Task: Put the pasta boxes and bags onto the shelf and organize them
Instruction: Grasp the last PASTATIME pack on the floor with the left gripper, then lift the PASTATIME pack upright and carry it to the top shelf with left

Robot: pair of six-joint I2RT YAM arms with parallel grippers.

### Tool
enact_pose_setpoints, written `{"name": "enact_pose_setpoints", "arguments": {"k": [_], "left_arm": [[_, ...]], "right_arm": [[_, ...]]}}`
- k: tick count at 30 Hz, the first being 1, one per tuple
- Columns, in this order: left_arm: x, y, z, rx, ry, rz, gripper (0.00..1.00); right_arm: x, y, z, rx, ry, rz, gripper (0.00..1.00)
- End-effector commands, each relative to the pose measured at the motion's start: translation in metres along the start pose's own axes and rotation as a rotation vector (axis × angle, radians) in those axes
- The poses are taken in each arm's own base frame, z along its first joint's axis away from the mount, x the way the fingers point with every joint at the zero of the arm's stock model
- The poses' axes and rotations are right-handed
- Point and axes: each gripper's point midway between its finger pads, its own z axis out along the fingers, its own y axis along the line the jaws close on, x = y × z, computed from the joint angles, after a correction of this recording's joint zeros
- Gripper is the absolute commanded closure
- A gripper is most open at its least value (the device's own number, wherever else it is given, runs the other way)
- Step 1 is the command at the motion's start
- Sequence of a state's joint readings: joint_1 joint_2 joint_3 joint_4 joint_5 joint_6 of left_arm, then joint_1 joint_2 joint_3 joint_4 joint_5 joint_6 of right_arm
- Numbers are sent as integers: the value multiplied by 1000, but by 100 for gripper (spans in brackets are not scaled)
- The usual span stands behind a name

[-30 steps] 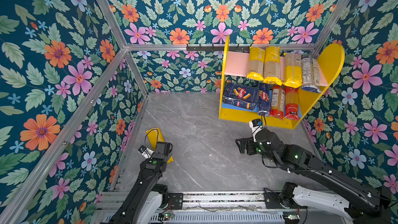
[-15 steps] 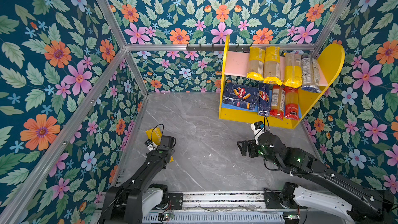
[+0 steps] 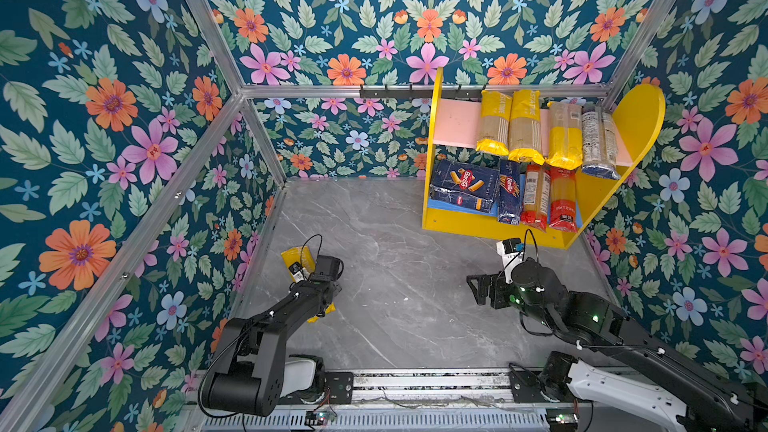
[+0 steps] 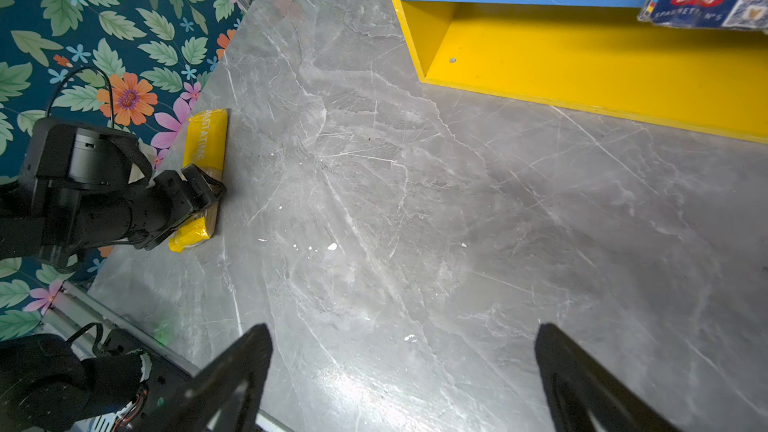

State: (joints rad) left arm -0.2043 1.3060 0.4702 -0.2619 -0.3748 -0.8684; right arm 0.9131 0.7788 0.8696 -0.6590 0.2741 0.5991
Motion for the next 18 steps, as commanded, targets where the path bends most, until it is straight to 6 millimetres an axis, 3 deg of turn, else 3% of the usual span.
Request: {"name": "enact_pose_setpoints", "arguments": {"k": [1,5,11,14,18], "left_arm": [[18,-12,4,52,83,14,18],[24,-22,6,66,92,41,28],[37,-41,6,92,104,102,78],[39,-49,2,87,92,151,98],[44,-58,-7,102,78,200,100]], "right_arm": [[3,-6,-3,19,7,13,1],[8,-9,-8,16,21,18,1],[26,-17,-12,18,67,42,1],[33,-22,-16,13,76,61,1],[36,-24,-22,2,75,72,1]]}}
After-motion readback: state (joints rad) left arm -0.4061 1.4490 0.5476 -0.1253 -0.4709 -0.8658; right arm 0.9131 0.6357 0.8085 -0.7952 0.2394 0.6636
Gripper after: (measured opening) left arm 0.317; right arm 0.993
